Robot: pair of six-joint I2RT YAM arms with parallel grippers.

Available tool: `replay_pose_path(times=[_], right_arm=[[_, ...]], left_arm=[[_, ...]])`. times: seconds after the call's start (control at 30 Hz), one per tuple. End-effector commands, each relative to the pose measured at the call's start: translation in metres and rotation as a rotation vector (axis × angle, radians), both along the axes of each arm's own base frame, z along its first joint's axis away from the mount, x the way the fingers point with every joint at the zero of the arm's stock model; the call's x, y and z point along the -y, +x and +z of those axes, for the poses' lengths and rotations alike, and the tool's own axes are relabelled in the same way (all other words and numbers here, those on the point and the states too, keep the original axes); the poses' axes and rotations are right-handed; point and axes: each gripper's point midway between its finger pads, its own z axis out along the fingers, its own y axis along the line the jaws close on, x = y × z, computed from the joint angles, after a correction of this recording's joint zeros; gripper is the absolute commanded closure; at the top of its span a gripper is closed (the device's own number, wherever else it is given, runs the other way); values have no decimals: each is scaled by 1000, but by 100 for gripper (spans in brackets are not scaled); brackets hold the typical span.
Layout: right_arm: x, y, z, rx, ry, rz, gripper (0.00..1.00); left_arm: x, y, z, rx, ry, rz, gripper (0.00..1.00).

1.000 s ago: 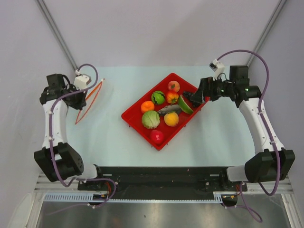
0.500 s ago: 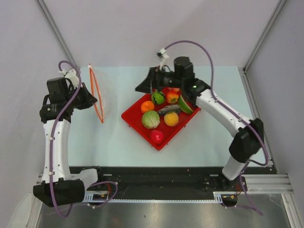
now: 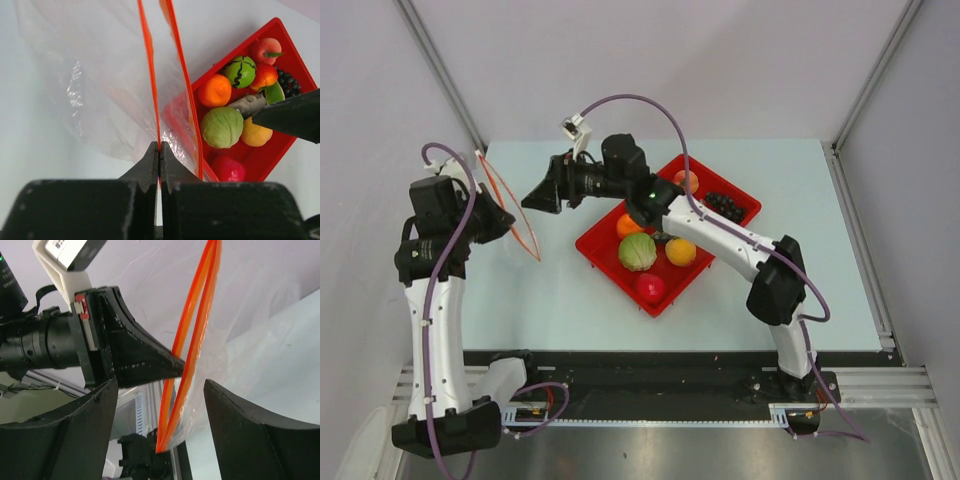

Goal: Place the food in the zip-top bag and seal the zipper
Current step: Open the zipper of the food storage bag.

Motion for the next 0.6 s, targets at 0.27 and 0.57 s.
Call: replay_pose_path(times=[0.27,0.57], right_arm=[[-43,5,-23,100,-24,-76,29],[-26,22,-60,105,-144,-140,81]], left_arm=[[23,-17,-8,-43,-12,-81,100],[20,-22,-13,-57,39,-99,100]])
